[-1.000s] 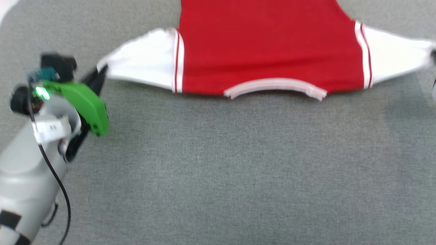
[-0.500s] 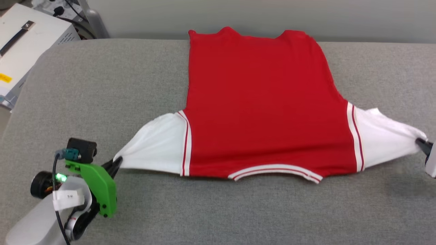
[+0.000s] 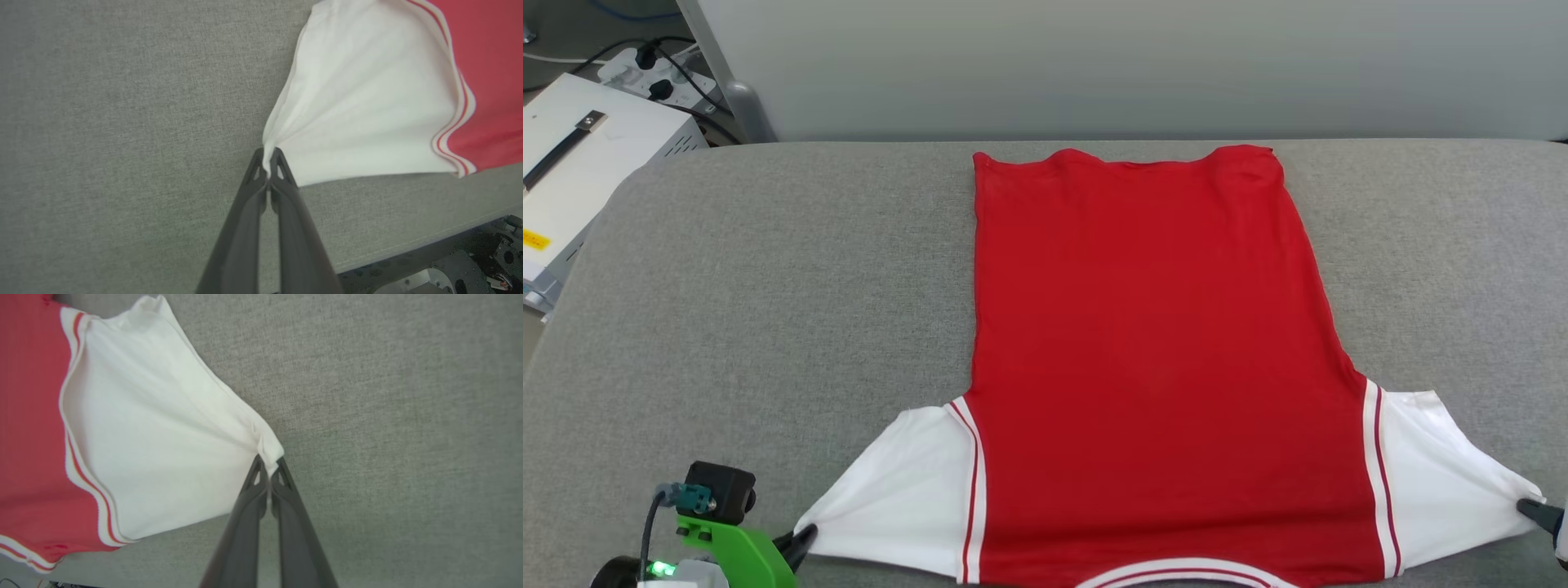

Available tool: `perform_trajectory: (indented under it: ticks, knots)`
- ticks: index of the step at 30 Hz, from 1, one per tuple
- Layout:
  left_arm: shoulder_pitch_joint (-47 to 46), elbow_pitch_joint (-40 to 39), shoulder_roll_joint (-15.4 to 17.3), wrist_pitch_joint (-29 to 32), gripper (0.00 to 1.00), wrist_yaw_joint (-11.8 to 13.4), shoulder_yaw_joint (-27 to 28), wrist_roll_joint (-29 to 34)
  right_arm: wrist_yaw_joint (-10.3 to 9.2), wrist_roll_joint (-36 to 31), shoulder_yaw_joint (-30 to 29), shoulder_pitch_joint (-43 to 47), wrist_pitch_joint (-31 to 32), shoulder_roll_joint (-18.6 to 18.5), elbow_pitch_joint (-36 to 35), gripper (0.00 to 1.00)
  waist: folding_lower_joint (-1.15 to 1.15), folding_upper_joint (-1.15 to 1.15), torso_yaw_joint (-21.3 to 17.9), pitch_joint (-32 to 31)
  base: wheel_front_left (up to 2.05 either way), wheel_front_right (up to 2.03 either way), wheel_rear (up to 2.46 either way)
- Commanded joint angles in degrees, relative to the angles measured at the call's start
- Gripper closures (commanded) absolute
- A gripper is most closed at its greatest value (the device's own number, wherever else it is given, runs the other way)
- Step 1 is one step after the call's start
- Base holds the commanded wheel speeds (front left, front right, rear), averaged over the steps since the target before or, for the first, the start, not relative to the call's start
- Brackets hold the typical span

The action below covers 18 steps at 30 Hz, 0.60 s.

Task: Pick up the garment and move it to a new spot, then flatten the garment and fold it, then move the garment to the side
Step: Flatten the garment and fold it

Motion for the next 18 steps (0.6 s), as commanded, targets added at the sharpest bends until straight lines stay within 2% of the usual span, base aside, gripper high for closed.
perform_trajectory:
  ticks: [1,8,9,10,14,18]
  knots:
    - [1.73,-0.9,1.5,0.4,1.0,1.18,0.2,-1.04,-0.13,-0.69,-1.45,1.69,0.62,-0.71,-0.71,1.0,0.01,0.69,-0.11,-0.31,0.0,0.0,0.0]
    - [2.27,-7.41,1.93,2.46,1.0,3.0,-0.36,-1.28,-0.13,-4.18,-7.65,4.07,4.19,1.43,-6.0,1.0,0.01,0.69,0.25,0.78,0.0,0.0,0.0]
    - [2.07,-8.37,1.84,2.8,1.0,3.19,-0.32,-1.44,-0.13,-4.99,-8.77,3.99,4.73,1.77,-6.79,0.29,0.01,0.69,0.39,1.14,0.0,0.0,0.0]
    - [1.93,-9.25,1.77,3.12,1.0,3.37,-0.25,-1.67,-0.13,-5.67,-9.8,3.89,5.21,2.05,-7.33,0.0,0.01,0.69,0.56,1.52,0.0,0.0,0.0]
    - [1.17,-14.34,2.52,5.31,1.0,4.39,-0.42,-1.7,-0.13,-6.68,-13.6,2.71,8.79,3.86,-11.66,0.0,0.01,0.69,1.62,3.68,0.0,0.0,0.0]
    - [0.01,-21.54,3.58,8.23,1.0,5.51,-0.71,-1.53,-0.13,-7.25,-16.31,-0.09,12.32,4.51,-19.0,0.0,0.01,0.69,3.46,7.21,0.0,0.0,0.0]
